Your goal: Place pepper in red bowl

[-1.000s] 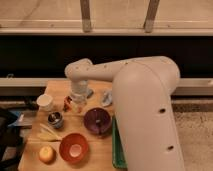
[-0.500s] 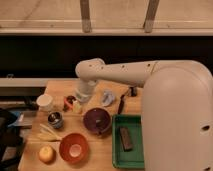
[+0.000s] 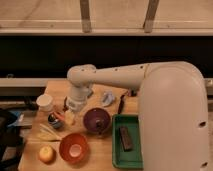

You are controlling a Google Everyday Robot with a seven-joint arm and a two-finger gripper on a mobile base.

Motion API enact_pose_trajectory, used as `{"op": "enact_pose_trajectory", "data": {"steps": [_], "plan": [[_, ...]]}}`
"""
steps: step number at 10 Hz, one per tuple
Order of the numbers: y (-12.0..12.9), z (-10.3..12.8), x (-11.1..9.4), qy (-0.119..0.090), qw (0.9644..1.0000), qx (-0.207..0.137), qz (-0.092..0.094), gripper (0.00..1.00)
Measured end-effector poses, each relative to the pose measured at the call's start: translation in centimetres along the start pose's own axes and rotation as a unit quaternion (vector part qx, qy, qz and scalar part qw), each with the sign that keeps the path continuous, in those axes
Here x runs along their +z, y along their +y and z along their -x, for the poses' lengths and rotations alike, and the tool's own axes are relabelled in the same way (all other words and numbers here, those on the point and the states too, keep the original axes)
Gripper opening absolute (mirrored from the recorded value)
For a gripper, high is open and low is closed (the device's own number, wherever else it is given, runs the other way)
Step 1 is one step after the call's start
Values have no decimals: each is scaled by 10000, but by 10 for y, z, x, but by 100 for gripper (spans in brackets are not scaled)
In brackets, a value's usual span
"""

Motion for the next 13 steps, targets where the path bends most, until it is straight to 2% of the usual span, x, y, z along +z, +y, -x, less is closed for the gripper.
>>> {"op": "enact_pose_trajectory", "data": {"steps": [1, 4, 6, 7, 9, 11, 13], "plan": [[11, -7, 6, 74, 9999, 0, 124, 0], [43, -42, 21, 270, 9979, 305, 511, 0], [49, -51, 25, 353, 9962, 455, 661, 0], [54, -56, 32, 510, 9941, 549, 788, 1], [66, -76, 48, 895, 9878, 708, 1059, 14], [71, -92, 68, 1318, 9779, 918, 1337, 36], [70, -100, 70, 1397, 9739, 1080, 1425, 54]]}}
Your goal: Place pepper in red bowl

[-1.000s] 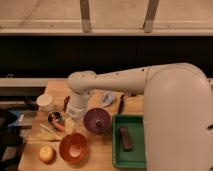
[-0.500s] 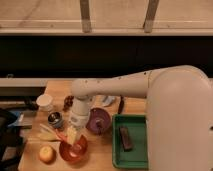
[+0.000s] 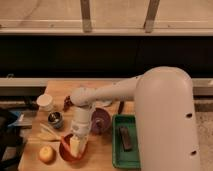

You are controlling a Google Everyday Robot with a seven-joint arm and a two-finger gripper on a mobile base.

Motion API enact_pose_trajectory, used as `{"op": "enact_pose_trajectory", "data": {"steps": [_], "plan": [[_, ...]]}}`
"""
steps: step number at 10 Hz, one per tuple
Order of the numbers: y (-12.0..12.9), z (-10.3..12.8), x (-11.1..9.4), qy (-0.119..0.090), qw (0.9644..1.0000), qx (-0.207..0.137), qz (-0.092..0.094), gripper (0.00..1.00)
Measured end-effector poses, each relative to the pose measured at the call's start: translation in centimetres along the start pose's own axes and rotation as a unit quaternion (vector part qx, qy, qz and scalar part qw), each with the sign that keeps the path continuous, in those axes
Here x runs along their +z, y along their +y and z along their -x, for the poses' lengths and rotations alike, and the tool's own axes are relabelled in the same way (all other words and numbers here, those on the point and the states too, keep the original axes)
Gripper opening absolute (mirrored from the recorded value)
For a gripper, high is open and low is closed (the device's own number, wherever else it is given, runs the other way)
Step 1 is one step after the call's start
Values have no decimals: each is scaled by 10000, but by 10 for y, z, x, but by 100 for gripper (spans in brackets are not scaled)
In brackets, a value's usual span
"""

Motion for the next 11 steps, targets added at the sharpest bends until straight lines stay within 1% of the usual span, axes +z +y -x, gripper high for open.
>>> {"op": "enact_pose_trajectory", "data": {"steps": [1, 2, 3, 6, 11], "plan": [[-1, -1, 0, -11, 10000, 45, 20, 64], [-1, 0, -2, -48, 10000, 51, 7, 70], [-3, 1, -6, -121, 9999, 66, -22, 70], [-8, 6, -19, -447, 9989, 45, -100, 70], [-8, 7, -19, -446, 9989, 26, -104, 70]]}}
